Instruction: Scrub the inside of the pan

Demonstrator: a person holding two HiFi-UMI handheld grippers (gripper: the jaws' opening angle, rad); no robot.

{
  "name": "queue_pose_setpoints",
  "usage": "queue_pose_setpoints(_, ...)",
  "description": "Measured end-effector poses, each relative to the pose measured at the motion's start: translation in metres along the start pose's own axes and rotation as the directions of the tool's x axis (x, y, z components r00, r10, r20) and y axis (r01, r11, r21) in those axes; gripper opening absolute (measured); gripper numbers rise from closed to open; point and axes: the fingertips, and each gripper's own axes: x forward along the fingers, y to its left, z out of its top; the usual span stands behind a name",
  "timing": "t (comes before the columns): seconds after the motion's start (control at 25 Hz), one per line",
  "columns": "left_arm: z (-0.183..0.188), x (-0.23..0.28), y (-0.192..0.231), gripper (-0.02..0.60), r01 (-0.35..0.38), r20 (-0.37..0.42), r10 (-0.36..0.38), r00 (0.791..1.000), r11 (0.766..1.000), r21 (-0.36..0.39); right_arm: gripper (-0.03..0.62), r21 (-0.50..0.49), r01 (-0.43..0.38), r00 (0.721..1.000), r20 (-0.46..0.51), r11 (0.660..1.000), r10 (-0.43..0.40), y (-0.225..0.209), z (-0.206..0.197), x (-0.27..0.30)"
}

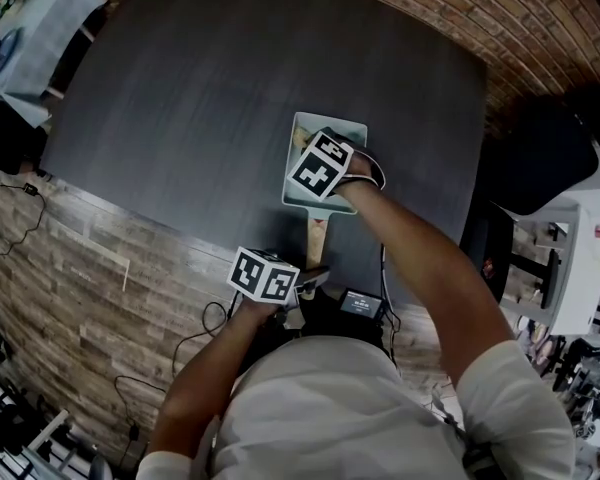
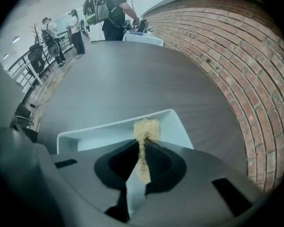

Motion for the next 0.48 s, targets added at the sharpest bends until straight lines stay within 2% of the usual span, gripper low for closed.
queue_pose_setpoints(0.24, 0.000, 0.001, 0.000, 0.152, 0.004, -0.014, -0.004, 1.000, 1.000, 0.016, 0.044, -0.080, -0.053, 0.999, -0.007, 0.995, 0.052, 0.021, -0.006, -0.003)
queue_pose_setpoints(0.48, 0.000, -0.001, 0.001, 0.152, 0.012, -0.024, -0.011, 1.000, 1.000, 0.020, 0.044, -0.110, -0.115, 0.993, -0.018, 0.987, 0.114, 0.038, -0.009, -0.006)
